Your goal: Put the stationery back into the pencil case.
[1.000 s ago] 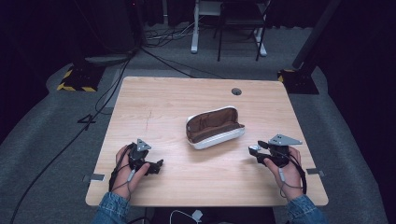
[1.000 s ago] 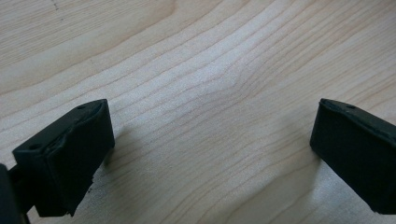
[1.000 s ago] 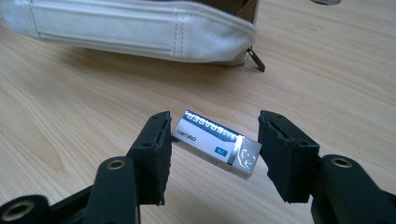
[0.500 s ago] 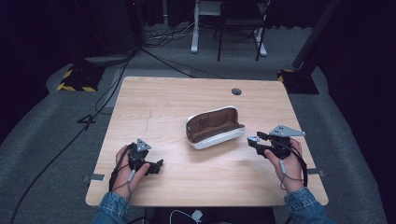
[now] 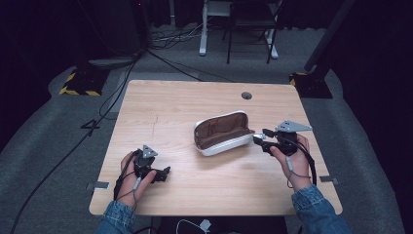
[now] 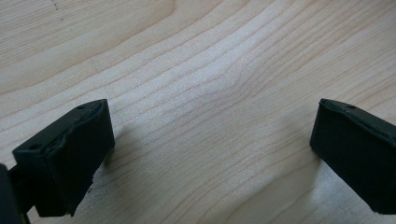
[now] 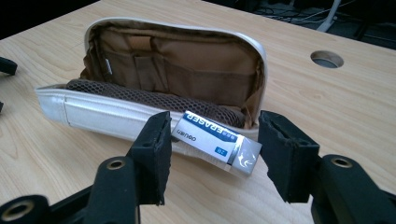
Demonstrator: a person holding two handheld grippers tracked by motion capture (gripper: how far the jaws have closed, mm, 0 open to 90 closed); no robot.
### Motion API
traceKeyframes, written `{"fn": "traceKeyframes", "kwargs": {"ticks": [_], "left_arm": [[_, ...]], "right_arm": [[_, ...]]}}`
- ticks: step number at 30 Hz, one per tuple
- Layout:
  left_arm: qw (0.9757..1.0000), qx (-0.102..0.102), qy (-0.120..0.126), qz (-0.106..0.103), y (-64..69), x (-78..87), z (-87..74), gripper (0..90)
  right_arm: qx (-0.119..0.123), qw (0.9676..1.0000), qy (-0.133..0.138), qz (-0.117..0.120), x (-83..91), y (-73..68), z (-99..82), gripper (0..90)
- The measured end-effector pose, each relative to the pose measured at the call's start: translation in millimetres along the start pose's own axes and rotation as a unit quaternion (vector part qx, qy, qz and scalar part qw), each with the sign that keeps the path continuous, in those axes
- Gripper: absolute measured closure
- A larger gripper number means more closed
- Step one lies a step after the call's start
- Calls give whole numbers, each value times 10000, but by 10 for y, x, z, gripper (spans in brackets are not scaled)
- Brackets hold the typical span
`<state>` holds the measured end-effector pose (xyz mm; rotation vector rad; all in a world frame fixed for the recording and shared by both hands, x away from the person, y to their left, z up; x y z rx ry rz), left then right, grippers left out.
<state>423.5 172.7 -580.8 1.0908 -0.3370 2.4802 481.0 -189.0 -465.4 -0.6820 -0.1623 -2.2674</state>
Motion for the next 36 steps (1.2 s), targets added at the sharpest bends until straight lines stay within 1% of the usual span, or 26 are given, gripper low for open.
{"fn": "traceKeyframes", "kwargs": {"ticks": [4, 7, 8, 10, 16, 20, 23, 30, 31, 35, 36], "left_arm": [[10000, 1, 1, 0, 0, 0, 0, 2], [10000, 0, -6, -7, 1, 1, -1, 2], [10000, -1, -6, -8, 1, 1, -1, 2], [10000, -1, -6, -8, 1, 1, -1, 2], [10000, 0, -5, -7, 1, 1, 0, 1], [10000, 4, 1, -1, 0, 0, 0, 2], [10000, 0, 0, -1, 0, 0, 0, 2], [10000, 0, -7, -10, 1, 1, -1, 2], [10000, 0, -6, -9, 1, 1, -1, 2], [10000, -1, -7, -10, 1, 1, -1, 2], [10000, -3, -11, -11, 1, 2, -1, 2]], "right_arm": [[101, 9999, -28, 10, -66, -20, 102, 459], [119, 9999, -61, 57, -127, -45, 167, 459], [115, 9999, -71, 106, -154, -57, 192, 459], [126, 9998, -85, 101, -167, -59, 207, 459], [212, 9996, -140, 156, -304, -116, 355, 459], [132, 9995, -112, 253, -377, -144, 425, 459], [97, 9995, -149, 263, -416, -152, 453, 459], [167, 9990, -263, 334, -532, -207, 481, 459], [204, 9987, -300, 362, -573, -237, 491, 459], [184, 9983, -363, 412, -653, -281, 497, 459], [218, 9982, -394, 403, -670, -281, 494, 459]]}}
Point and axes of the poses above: each handheld gripper's, and its own axes: x roughly backward along the jaws, z roughly out of its top, y roughly to its right, the point moved 10 cm from there along -x, roughly forward along the jaws, and after that the axes turned 6 degrees about z, right-handed, at the moved point
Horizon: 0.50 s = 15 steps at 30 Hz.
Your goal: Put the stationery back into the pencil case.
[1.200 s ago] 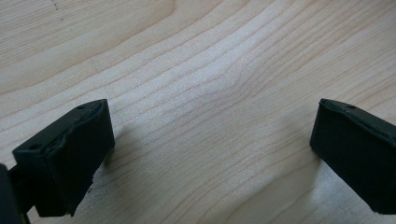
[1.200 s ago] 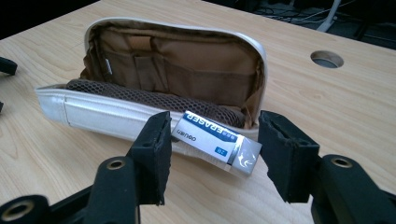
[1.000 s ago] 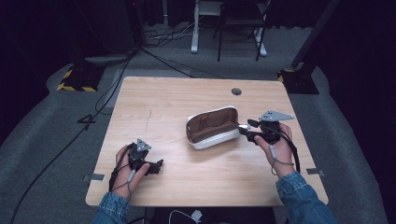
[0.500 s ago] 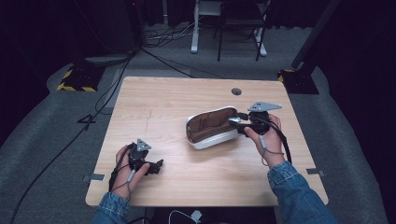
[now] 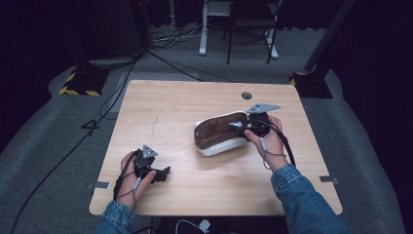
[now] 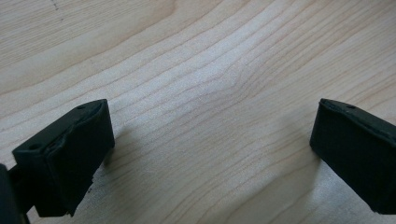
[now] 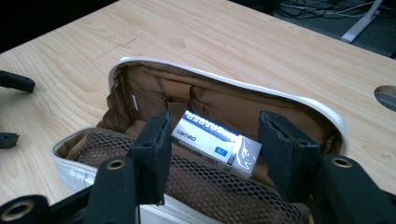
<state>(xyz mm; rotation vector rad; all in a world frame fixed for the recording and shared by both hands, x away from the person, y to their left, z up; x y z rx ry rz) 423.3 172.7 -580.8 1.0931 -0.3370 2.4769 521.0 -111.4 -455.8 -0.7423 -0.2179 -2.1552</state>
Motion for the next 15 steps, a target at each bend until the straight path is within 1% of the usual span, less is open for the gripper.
{"fn": "traceKeyframes", "kwargs": {"ticks": [5, 15], "left_arm": [[10000, 2, 8, 6, 0, -1, 1, 2], [10000, 3, 9, 8, -1, -1, 1, 2]], "right_arm": [[-14, 10000, -91, 35, -67, -18, 16, 459], [-73, 9991, -420, 71, -249, -75, 0, 459]]}}
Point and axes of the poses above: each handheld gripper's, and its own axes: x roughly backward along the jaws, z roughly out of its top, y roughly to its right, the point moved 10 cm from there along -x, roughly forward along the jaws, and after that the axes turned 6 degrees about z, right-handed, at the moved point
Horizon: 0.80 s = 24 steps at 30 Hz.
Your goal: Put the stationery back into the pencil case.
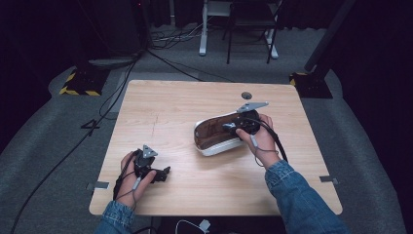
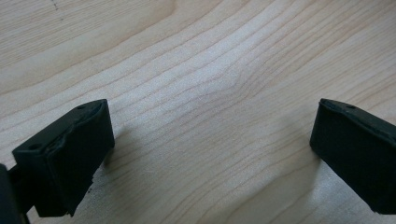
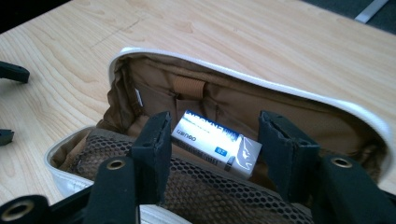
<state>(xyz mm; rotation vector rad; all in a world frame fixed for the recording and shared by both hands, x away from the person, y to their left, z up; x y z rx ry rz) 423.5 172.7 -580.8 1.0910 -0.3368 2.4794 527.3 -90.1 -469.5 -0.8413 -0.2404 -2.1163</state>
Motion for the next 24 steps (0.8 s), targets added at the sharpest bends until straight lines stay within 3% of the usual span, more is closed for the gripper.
{"fn": "traceKeyframes", "kwargs": {"ticks": [24], "left_arm": [[10000, -1, -6, -8, 1, 1, -1, 2]], "right_arm": [[23, 9975, -643, -279, -400, 55, -84, 458]]}}
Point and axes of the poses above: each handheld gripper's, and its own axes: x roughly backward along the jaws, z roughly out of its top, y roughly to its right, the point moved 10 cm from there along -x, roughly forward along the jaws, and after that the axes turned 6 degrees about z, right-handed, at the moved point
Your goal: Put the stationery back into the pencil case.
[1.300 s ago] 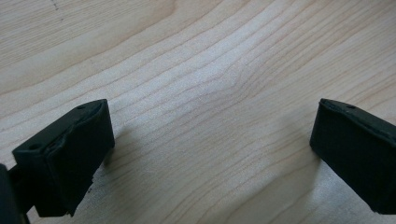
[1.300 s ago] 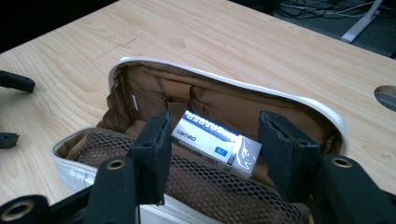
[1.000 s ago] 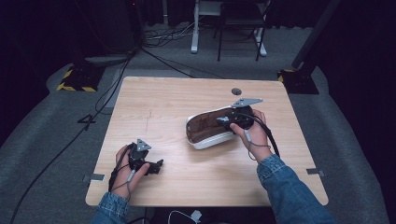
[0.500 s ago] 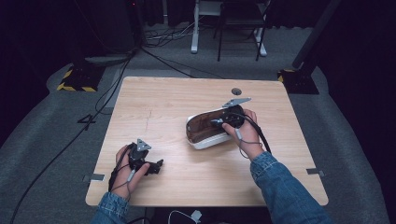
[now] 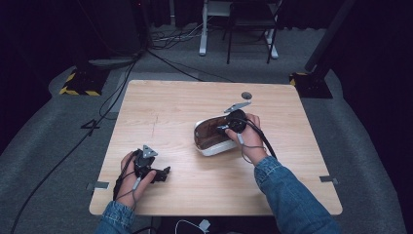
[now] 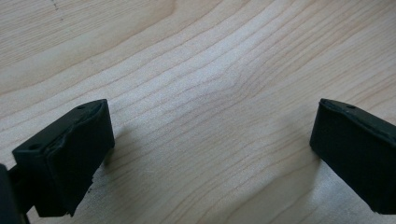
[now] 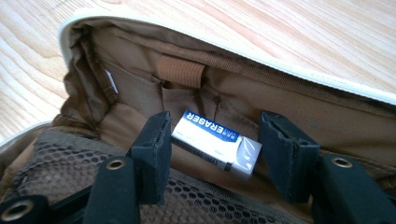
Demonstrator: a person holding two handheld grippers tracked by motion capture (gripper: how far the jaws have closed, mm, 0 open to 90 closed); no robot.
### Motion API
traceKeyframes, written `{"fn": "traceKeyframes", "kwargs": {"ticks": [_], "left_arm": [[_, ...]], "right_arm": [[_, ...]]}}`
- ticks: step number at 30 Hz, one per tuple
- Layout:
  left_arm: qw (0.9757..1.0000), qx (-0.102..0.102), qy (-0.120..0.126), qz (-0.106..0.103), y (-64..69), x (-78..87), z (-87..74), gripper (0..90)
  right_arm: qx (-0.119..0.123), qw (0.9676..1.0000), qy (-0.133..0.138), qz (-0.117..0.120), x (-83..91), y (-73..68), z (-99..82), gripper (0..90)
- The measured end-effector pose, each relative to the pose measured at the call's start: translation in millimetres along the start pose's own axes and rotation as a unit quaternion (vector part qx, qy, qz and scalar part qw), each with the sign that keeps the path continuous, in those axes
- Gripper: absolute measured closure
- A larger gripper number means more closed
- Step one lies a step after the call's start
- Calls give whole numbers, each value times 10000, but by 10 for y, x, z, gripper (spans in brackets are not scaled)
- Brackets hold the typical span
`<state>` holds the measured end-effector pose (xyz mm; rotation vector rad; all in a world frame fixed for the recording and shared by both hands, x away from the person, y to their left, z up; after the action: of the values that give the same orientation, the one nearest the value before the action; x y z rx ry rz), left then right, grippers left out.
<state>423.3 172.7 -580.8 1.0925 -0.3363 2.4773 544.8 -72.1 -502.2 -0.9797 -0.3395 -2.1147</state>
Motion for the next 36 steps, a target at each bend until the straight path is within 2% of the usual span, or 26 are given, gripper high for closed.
{"fn": "traceKeyframes", "kwargs": {"ticks": [2, 8, 15, 18, 21, 28, 36], "left_arm": [[10000, -2, -1, 0, 0, 0, 0, 1], [10000, 5, 2, -5, 2, -1, 1, 1], [10000, -48, 12, -19, 1, -10, 12, 1], [10000, -47, 16, -23, 2, -10, 13, 1], [10000, -48, 13, -18, 1, -10, 12, 1], [10000, -47, 12, -18, 1, -10, 12, 1], [10000, -41, 8, -18, 1, -13, 15, 1]], "right_arm": [[-8, 10000, -11, -6, -7, 5, -2, 456], [-121, 9998, 139, -50, -12, 22, 24, 361], [-104, 9994, 335, -7, 104, 10, 46, 338], [-89, 9985, 535, 28, 261, 9, 39, 330], [-127, 9980, 624, 57, 354, 13, 23, 326], [-165, 9952, 960, 78, 696, 39, -55, 305], [-134, 9934, 1134, 55, 976, 69, -180, 279]]}}
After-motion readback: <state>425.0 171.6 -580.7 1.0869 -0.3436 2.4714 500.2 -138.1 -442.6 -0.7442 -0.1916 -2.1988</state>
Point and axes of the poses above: each handheld gripper's, and its own axes: x roughly backward along the jaws, z roughly out of its top, y roughly to its right, the point moved 10 cm from there along -x, roughly forward along the jaws, and after that the axes turned 6 degrees about z, right-handed, at the moved point
